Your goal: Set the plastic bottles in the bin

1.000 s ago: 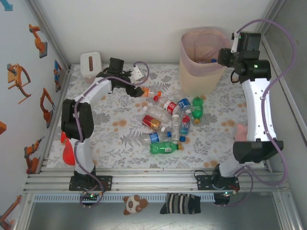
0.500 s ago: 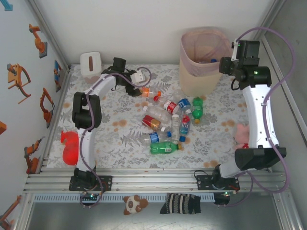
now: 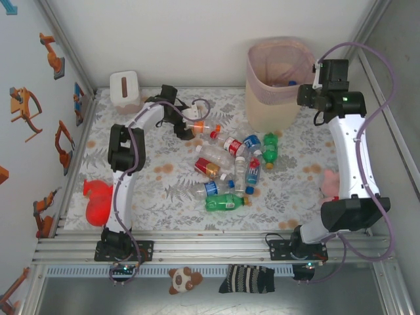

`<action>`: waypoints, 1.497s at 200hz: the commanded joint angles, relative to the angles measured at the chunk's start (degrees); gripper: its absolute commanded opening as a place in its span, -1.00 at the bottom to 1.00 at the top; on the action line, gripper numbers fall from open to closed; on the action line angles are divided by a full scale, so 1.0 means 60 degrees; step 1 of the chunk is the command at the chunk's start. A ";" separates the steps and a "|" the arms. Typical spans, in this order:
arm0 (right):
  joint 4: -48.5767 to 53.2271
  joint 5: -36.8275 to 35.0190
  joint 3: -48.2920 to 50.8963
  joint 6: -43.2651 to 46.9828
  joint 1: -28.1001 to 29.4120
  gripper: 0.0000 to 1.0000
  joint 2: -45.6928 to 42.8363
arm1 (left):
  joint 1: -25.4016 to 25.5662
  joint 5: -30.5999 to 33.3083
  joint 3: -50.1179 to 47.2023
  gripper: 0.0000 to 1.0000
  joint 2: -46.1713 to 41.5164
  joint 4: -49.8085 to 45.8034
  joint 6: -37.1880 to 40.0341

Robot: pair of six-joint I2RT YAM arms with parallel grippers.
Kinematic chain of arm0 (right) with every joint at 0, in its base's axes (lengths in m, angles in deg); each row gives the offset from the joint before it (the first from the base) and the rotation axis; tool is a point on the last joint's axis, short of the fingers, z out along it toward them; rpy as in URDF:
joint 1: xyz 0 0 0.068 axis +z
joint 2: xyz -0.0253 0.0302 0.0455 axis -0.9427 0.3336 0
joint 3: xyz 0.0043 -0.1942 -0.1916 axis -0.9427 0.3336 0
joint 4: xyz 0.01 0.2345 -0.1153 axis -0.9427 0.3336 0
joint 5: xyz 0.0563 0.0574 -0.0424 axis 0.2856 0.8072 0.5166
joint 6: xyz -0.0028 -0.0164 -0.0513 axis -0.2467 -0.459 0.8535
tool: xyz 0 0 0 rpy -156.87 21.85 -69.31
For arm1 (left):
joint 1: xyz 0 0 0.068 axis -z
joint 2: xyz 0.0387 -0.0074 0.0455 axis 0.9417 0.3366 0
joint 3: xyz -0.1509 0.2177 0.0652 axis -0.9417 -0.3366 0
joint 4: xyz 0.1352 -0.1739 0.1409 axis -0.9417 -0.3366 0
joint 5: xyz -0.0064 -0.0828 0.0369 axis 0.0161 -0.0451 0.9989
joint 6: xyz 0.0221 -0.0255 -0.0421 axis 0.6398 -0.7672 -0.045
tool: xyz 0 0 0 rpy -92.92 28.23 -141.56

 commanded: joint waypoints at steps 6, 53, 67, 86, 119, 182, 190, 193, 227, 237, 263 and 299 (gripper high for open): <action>0.0034 -0.0084 0.0122 -0.0180 -0.0046 0.13 -0.0027 | 0.0049 0.0061 0.0204 0.71 0.0065 -0.0629 0.0351; -0.0109 0.0034 0.0455 -0.0265 -0.0047 0.13 -0.0199 | 0.0064 0.0447 -0.0265 0.53 -0.0176 -0.0677 0.0228; -0.0145 0.0079 0.0574 -0.0294 -0.0047 0.13 -0.0301 | 0.0035 0.0556 -0.0382 0.45 -0.0248 -0.0673 0.0037; -0.0182 0.0078 0.0668 -0.0304 -0.0043 0.13 -0.0429 | 0.0069 0.0611 -0.0752 0.35 -0.0491 -0.0464 0.0040; -0.0260 0.0144 0.0765 -0.0341 -0.0058 0.13 -0.0618 | 0.0082 0.0619 -0.0836 0.26 -0.0722 -0.0421 -0.0279; -0.0577 0.0790 0.0907 -0.0649 -0.0048 0.12 -0.0853 | -0.0124 0.0451 -0.1733 0.16 -0.1979 0.0514 -0.1833; -0.0598 0.0994 0.0892 -0.0739 -0.0047 0.13 -0.0862 | -0.0088 0.0555 -0.1966 0.16 -0.2238 0.0892 -0.2313; -0.0618 0.1118 0.0892 -0.0801 -0.0041 0.13 -0.0870 | -0.0087 0.0606 -0.2056 0.16 -0.2317 0.1044 -0.2482; -0.0977 0.2353 0.1333 -0.1270 -0.0032 0.13 -0.1229 | 0.0101 0.0403 -0.3225 0.17 -0.3583 0.2327 -0.4261; -0.1194 0.2767 0.1516 -0.1374 -0.0032 0.13 -0.1360 | 0.0211 0.0361 -0.3495 0.17 -0.3921 0.2639 -0.4780; -0.1871 0.4100 0.2000 -0.1647 0.0011 0.13 -0.1636 | 0.0467 -0.0032 -0.4089 0.15 -0.4720 0.3495 -0.6523; -0.3291 0.5765 0.3019 -0.1880 0.0234 0.14 -0.2224 | 0.0902 -0.1233 -0.5850 0.13 -0.6165 0.6576 -0.9717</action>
